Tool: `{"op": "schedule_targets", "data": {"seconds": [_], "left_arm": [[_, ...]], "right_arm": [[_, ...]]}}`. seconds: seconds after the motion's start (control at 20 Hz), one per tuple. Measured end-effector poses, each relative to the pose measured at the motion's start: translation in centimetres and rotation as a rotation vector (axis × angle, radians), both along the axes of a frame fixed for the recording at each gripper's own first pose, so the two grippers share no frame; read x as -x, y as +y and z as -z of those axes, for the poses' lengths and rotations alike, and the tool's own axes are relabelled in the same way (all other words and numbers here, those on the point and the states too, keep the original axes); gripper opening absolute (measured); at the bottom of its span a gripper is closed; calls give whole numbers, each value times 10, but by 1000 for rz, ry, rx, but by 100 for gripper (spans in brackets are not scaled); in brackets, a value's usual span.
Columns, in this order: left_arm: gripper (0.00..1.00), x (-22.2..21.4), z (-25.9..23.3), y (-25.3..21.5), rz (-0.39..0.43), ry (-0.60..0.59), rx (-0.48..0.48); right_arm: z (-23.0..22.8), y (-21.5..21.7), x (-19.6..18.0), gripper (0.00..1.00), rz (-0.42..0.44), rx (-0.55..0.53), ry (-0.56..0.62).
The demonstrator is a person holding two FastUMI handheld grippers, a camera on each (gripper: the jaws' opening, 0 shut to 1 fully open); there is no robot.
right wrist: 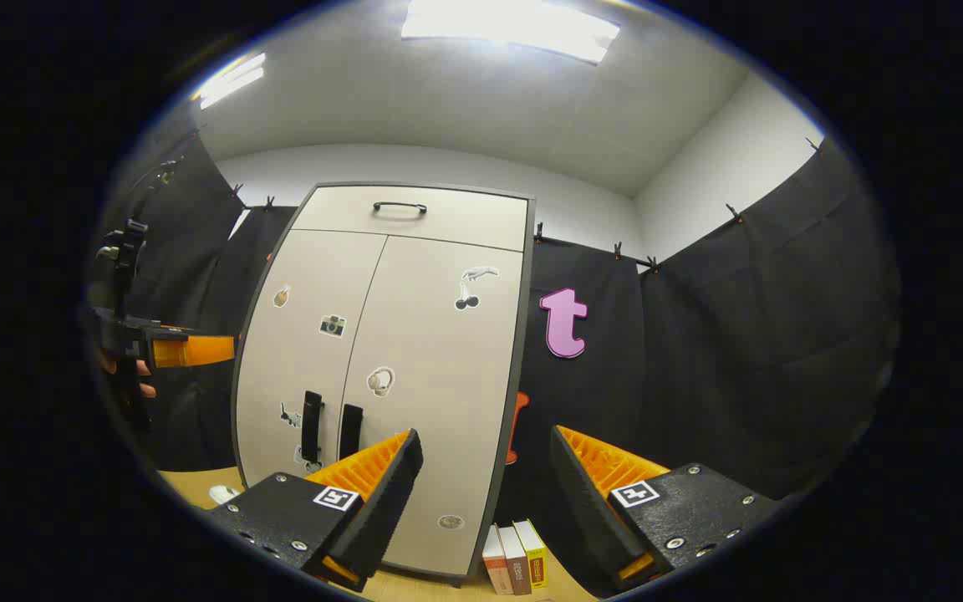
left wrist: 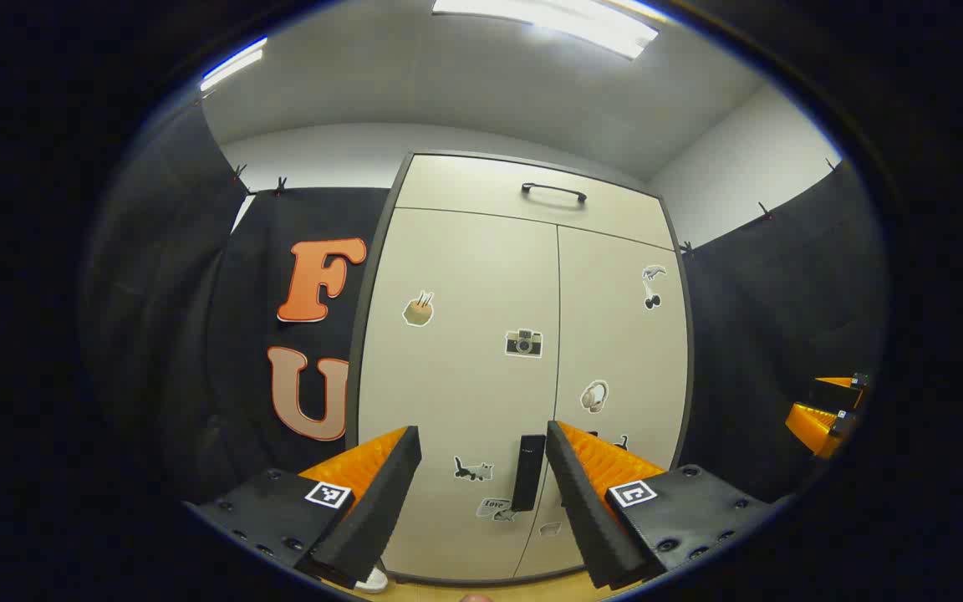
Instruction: Open the right door of the double-door shoe cabinet with the right hand, and open the left door with the left hand.
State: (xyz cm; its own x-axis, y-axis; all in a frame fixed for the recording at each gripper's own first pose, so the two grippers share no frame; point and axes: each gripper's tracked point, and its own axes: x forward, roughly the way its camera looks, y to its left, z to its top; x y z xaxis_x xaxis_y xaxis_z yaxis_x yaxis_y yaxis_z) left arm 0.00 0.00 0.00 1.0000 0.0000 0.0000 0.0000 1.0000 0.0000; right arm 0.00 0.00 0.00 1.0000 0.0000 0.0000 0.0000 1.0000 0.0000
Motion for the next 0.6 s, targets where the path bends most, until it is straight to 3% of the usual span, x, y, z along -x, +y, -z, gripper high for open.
{"op": "schedule_targets", "data": {"seconds": [0.25, 0.6], "left_arm": [[96, 1, -27, 3, -2, -4, 28], [96, 8, -31, -19, -13, -23, -72]], "right_arm": [[-35, -4, -7, 94, -5, -12, -29], [-42, -17, -2, 93, 23, -4, -34]]}}
